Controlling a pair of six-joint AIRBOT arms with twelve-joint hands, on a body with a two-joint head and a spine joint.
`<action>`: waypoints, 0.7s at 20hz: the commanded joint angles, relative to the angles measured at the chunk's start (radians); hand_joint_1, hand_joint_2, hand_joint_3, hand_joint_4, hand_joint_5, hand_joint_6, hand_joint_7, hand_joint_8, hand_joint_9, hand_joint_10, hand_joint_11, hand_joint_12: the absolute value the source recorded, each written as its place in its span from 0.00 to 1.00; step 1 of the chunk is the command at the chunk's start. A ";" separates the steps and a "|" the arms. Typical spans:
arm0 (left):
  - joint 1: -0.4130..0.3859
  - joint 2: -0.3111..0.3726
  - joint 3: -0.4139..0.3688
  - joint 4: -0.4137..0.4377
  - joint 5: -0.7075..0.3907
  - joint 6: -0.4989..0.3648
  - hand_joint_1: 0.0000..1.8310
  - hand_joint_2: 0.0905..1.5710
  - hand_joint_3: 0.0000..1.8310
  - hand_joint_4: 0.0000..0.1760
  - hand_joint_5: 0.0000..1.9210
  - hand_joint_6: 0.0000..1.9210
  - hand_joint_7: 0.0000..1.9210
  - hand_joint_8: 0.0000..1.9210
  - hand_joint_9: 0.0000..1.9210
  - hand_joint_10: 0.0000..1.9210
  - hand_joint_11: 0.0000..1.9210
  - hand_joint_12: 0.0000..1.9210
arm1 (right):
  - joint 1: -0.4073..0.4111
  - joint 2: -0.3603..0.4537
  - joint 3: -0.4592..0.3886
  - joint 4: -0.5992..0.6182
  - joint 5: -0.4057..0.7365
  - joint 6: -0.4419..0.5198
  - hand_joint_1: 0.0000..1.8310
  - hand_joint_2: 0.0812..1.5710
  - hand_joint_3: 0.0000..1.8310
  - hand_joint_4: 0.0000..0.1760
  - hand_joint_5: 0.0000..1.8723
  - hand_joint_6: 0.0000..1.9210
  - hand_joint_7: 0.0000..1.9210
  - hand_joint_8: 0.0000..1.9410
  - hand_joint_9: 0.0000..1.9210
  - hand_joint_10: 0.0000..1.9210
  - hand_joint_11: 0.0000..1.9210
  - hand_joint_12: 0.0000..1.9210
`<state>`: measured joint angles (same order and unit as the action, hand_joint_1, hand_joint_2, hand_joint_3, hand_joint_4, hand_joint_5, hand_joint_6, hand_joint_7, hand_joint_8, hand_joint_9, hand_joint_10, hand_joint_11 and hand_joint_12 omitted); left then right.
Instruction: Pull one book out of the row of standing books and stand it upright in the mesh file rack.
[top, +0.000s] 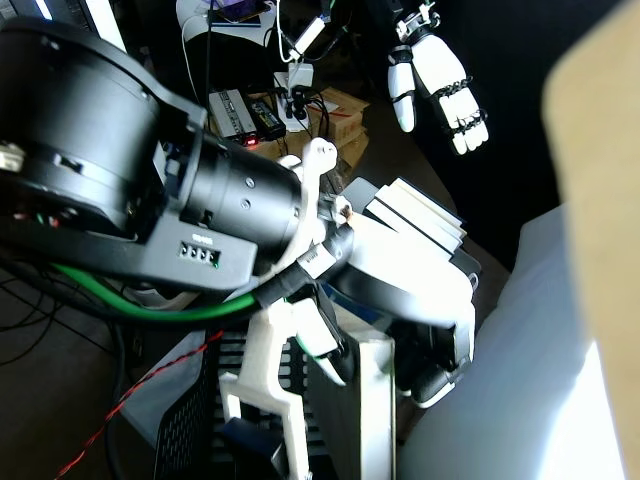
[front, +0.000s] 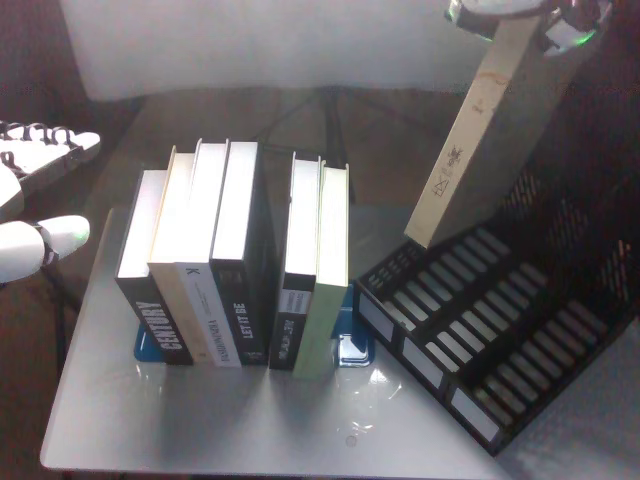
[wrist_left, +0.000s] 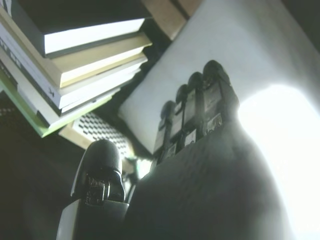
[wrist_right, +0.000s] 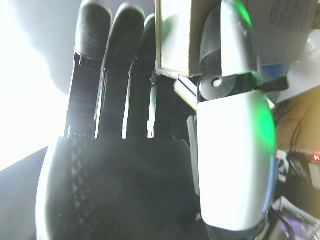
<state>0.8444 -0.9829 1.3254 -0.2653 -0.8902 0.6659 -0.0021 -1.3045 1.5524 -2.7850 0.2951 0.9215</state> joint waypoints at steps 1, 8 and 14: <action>-0.001 0.004 0.011 -0.018 -0.114 -0.004 0.04 0.94 0.00 0.36 0.00 0.00 0.00 0.00 0.00 0.00 0.00 0.00 | 0.004 -0.002 0.011 -0.018 -0.095 -0.009 0.67 0.76 0.00 0.00 0.41 0.57 0.45 0.75 0.51 0.82 0.54 0.97; 0.000 -0.008 0.019 -0.014 -0.114 -0.008 0.05 0.92 0.00 0.39 0.00 0.00 0.00 0.00 0.00 0.00 0.00 0.00 | -0.080 -0.011 0.086 -0.018 -0.114 0.057 0.66 0.77 0.00 0.00 0.39 0.59 0.44 0.77 0.51 0.84 0.55 0.99; 0.000 -0.012 0.021 -0.014 -0.116 -0.012 0.05 0.92 0.00 0.44 0.00 0.00 0.00 0.00 0.00 0.00 0.00 0.00 | -0.108 -0.023 0.110 -0.018 -0.118 0.075 0.66 0.77 0.00 0.00 0.39 0.59 0.44 0.77 0.51 0.84 0.55 0.99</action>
<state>0.8444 -0.9977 1.3369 -0.2596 -0.8917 0.6567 -0.1162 -1.3342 1.6581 -2.7842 0.2668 1.0019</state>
